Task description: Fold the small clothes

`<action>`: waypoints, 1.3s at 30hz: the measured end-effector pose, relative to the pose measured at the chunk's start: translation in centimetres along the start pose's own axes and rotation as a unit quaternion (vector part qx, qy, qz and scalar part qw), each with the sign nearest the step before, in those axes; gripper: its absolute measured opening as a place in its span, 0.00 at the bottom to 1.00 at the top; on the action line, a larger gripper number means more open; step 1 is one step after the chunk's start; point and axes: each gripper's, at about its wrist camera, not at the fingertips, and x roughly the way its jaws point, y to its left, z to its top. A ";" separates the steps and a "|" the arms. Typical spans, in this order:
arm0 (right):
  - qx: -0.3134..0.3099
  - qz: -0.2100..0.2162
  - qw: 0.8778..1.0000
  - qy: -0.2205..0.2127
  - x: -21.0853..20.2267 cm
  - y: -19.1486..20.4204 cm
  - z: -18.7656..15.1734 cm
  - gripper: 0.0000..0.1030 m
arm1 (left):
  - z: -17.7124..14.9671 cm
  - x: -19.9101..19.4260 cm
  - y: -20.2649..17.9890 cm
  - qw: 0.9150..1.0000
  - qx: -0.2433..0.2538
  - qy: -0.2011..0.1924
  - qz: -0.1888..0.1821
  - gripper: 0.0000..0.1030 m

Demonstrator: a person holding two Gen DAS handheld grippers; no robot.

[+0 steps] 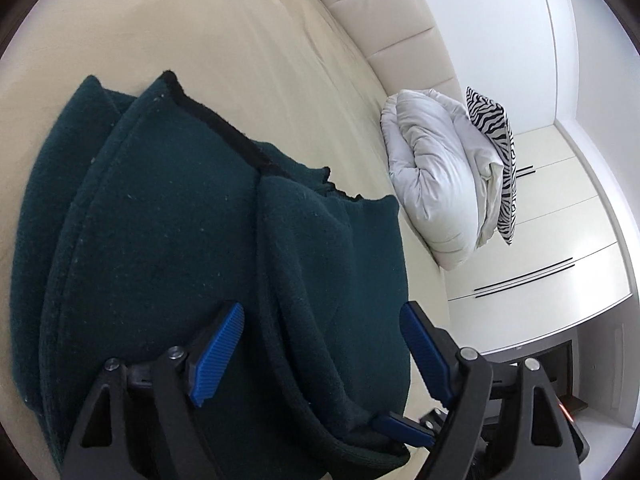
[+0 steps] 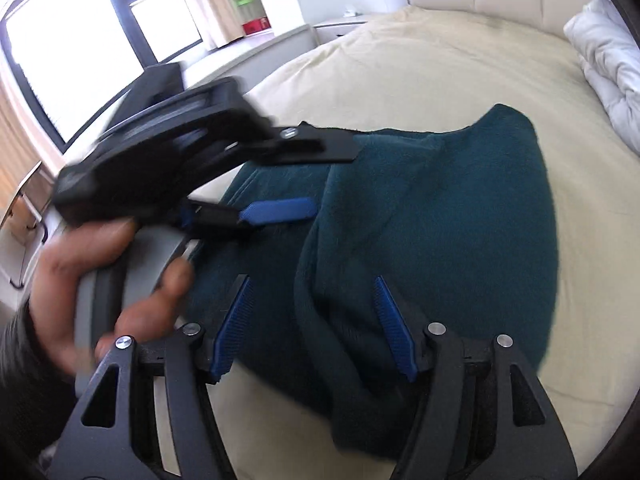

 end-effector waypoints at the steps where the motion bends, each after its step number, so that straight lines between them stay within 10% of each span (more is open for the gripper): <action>1: -0.001 0.011 1.000 -0.005 -1.2 -0.1 -0.8 0.59 | 0.0 0.7 -0.5 1.000 0.005 0.006 0.009 0.79; 8: 0.035 0.021 0.997 -0.073 -8.3 -4.2 -5.0 0.59 | -0.2 2.2 -1.6 0.997 0.020 0.025 0.073 0.60; 15: 0.080 -0.023 0.994 -0.068 -8.1 -6.0 -6.3 0.59 | 0.3 1.5 -0.2 0.995 0.019 0.032 0.092 0.15; 39: -0.038 -0.085 0.994 -0.055 -2.0 -0.1 -2.7 0.61 | 4.6 -9.1 7.8 0.995 -0.021 -0.012 0.100 0.12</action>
